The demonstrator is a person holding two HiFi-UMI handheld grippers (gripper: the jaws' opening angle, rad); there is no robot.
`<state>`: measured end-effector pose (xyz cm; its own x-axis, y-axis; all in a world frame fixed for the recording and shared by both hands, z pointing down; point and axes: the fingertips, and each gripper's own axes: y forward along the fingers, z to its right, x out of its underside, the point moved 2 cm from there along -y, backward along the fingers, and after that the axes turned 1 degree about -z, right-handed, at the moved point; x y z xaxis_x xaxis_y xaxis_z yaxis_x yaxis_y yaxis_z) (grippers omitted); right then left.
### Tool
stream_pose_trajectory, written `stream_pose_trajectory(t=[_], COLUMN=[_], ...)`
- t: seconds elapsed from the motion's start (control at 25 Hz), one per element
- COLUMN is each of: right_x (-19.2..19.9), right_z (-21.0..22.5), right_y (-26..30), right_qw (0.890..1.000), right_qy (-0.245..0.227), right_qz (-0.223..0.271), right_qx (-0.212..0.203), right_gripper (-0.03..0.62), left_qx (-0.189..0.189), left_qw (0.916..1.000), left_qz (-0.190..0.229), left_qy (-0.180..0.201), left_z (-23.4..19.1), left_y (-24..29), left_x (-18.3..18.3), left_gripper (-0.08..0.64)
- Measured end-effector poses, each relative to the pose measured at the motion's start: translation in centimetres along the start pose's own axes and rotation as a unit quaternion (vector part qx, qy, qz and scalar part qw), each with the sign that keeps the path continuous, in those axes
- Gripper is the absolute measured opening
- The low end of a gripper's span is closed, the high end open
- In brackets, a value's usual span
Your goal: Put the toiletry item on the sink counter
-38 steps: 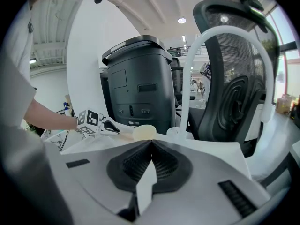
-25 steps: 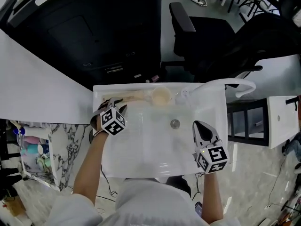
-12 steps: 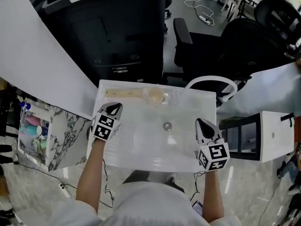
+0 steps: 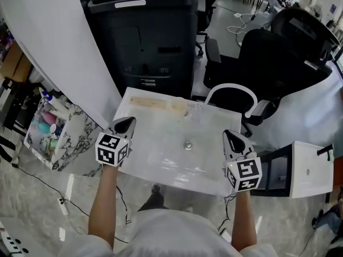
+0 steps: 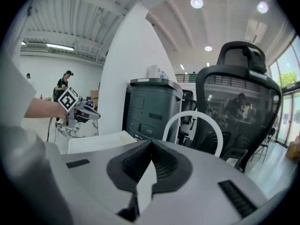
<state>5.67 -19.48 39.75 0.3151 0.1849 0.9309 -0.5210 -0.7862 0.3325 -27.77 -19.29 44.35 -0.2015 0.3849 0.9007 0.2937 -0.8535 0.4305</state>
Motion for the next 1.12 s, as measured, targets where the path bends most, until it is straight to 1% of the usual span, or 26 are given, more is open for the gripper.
stream_pose_trajectory(t=[0.12,0.28,0.48,0.6,0.76,0.92,1.12], right_x=[-1.4,-3.0,-5.4,-6.3,-7.3,-7.5,-7.7], right_z=[-0.2,-0.9,-2.6,-3.8,-5.1,-6.0,-6.6], right_y=[-1.5,-3.0,-4.6,-5.6,-5.9,-5.7,-5.1], right_qw=[1.000,0.998,0.993,0.990,0.988,0.986,0.986], right_qy=[-0.011,-0.027,-0.062,-0.075,-0.077,-0.079,-0.078], right_qz=[0.022,0.045,0.081,0.094,0.107,0.107,0.107], right_qx=[-0.012,-0.035,-0.064,-0.073,-0.084,-0.096,-0.098], right_gripper=[-0.003,-0.003,-0.003,-0.004,-0.003,-0.005,-0.005], left_qx=[-0.028,-0.063,-0.105,-0.111,-0.114,-0.119,-0.112], left_qw=[0.9991,0.9959,0.9893,0.9876,0.9864,0.9849,0.9850], left_qz=[0.024,0.047,0.086,0.099,0.106,0.113,0.113], left_qy=[0.020,0.045,0.054,0.050,0.052,0.056,0.065], left_z=[1.5,3.2,5.0,6.4,7.2,7.3,7.1], left_y=[-3.5,-8.0,-13.1,-15.3,-16.8,-17.5,-17.5], left_x=[-1.7,-3.1,-4.5,-4.6,-4.7,-5.4,-5.9], left_gripper=[0.009,0.011,0.011,0.009,0.009,0.011,0.009])
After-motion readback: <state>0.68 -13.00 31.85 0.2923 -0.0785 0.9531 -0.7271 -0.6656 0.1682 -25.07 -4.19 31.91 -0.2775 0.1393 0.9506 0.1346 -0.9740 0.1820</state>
